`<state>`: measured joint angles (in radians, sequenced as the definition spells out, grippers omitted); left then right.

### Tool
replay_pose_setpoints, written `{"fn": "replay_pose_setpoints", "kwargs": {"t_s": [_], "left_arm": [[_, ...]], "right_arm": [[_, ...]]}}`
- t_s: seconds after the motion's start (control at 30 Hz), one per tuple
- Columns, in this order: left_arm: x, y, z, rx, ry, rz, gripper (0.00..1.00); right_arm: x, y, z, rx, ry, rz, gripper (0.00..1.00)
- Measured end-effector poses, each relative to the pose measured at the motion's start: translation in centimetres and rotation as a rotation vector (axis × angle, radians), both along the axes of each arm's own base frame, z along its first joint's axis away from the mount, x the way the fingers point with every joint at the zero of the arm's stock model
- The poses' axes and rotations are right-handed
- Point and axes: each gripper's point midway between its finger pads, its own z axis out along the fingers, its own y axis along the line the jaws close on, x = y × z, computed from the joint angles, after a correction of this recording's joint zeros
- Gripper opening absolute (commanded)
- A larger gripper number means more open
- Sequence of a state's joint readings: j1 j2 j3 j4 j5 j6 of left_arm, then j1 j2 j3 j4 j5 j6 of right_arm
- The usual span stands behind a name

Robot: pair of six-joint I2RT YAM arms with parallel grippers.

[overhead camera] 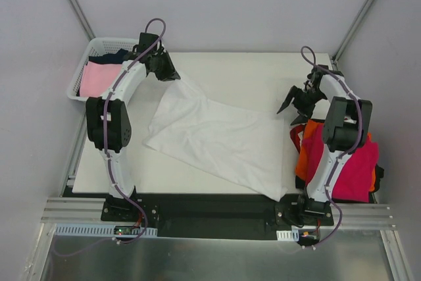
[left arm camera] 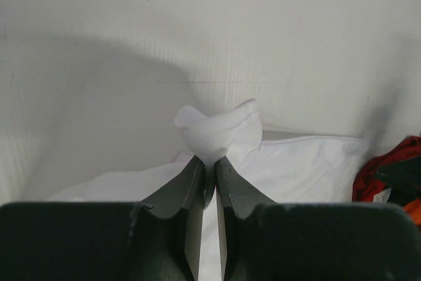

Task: Fold and stack the t-shirts

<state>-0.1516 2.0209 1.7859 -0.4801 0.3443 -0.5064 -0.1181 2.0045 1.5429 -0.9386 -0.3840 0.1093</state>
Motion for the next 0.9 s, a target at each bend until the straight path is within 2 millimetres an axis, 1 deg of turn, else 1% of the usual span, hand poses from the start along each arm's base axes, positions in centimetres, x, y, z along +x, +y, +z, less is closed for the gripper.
{"fn": "replay_pose_setpoints", "kwargs": {"t_s": [0.1,0.2,0.27,0.4,0.5,0.57,0.63,0.7,0.73,0.83,0.9], "left_arm": [[-0.5,0.3,0.6,0.009,-0.004,0.006,0.11],[-1.1,0.4,0.2,0.015,0.02,0.007,0.11],[-1.4,0.4,-0.1,0.018,0.036,0.007,0.12],[-1.7,0.5,-0.2,0.022,0.049,0.006,0.12],[-1.8,0.5,-0.2,0.024,0.057,0.005,0.12],[-1.8,0.5,-0.1,0.024,0.057,0.005,0.12],[-1.7,0.4,0.0,0.025,0.054,0.003,0.12],[-1.8,0.2,0.1,0.026,0.054,0.0,0.12],[-1.8,0.2,0.0,0.026,0.055,0.0,0.12],[-1.9,0.1,0.0,0.031,0.057,-0.002,0.12],[-1.9,0.1,-0.1,0.035,0.057,0.001,0.12]], "right_arm": [[2.1,0.0,-1.2,0.008,-0.021,-0.005,0.76],[3.3,0.1,-2.6,0.024,-0.02,-0.005,0.75],[3.4,0.4,-3.3,0.041,-0.005,-0.008,0.75],[3.6,0.7,-3.2,0.066,-0.01,-0.007,0.75],[3.8,0.8,-3.2,0.073,-0.019,-0.005,0.73],[3.8,0.9,-3.3,0.08,-0.023,-0.005,0.48],[3.9,1.0,-3.6,0.085,-0.032,-0.002,0.21],[3.9,1.1,-4.1,0.09,-0.031,0.002,0.15],[3.8,1.3,-4.4,0.1,-0.023,-0.004,0.1],[3.9,1.5,-4.5,0.11,-0.022,-0.004,0.01],[4.0,1.6,-4.5,0.11,-0.03,-0.001,0.01]]}}
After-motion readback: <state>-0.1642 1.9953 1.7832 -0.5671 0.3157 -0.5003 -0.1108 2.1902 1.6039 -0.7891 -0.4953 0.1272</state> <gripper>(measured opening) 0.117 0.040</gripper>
